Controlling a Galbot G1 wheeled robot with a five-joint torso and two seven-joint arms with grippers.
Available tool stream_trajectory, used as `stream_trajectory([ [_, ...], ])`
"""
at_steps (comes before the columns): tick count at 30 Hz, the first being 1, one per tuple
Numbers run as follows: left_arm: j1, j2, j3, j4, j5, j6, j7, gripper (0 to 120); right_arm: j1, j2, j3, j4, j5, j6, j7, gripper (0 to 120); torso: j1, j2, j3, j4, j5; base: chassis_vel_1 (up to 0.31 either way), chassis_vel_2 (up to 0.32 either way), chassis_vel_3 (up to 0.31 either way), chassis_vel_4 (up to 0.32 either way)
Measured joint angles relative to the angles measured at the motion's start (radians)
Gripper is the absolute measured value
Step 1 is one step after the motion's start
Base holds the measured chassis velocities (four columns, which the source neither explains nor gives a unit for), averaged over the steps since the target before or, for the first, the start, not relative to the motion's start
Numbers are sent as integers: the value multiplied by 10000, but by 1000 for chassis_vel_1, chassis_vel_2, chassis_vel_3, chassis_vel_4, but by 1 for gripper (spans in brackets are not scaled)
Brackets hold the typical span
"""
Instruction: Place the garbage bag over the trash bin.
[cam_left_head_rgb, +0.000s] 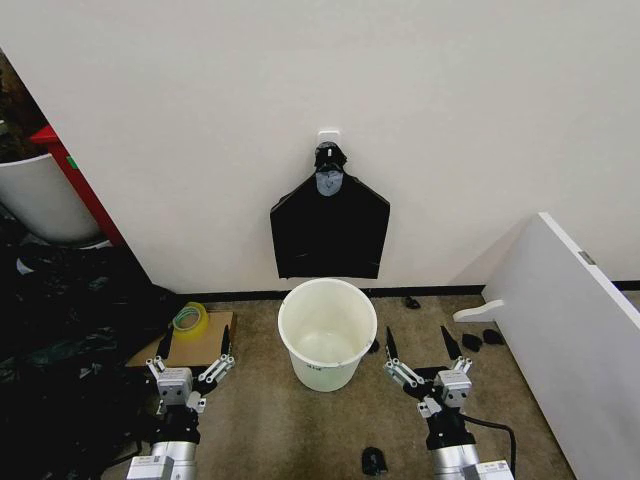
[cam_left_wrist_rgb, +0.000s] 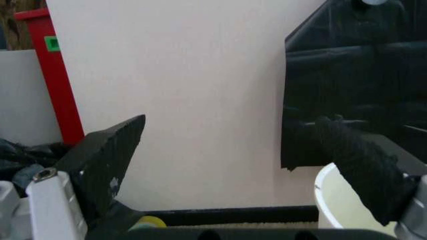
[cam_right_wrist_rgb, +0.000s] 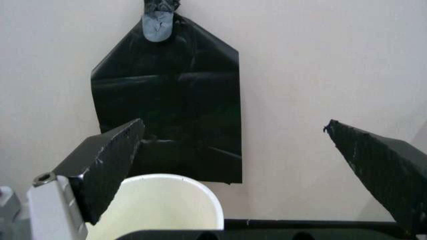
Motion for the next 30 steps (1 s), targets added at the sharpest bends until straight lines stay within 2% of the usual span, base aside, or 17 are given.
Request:
stream_trajectory([
  [6,44,-23,15,32,59,0,20,100,144,-58,-79,-81,194,-162,0,100,0,0,0,0,0,0,0,0,0],
  [9,93,-17,-51,52,48,-15,20,100,324,-234,-274,-82,771,-507,-39,100,0,0,0,0,0,0,0,0,0],
  [14,-52,81,-23,149,-250,-27,122,100,930,-627,-438,-136,2184,-1238,-303,100,0,0,0,0,1,0,0,0,0],
  [18,-362,326,111,377,-715,-16,356,100,1993,-1117,-419,-340,4018,-1915,-719,100,0,0,0,-4,0,0,0,0,0],
  [19,-362,326,111,377,-715,-16,356,100,1993,-1117,-419,-340,4018,-1915,-719,100,0,0,0,-4,0,0,0,0,0],
  [22,-323,343,5,469,-846,-59,449,100,3267,-1650,-594,-724,5746,-2647,-1070,100,1,0,1,1,2,0,0,0,0],
  [23,-323,343,5,469,-846,-59,449,100,3267,-1650,-594,-724,5746,-2647,-1070,100,1,0,1,1,2,0,0,0,0],
  [28,-228,236,-148,554,-807,-98,484,100,4839,-2087,-1148,-1355,7848,-3576,-1390,100,0,0,1,-1,1,0,0,0,0],
  [30,-215,215,-163,559,-788,-102,486,100,5080,-2090,-1239,-1471,8088,-3685,-1411,100,1,0,1,0,0,0,0,0,0],
])
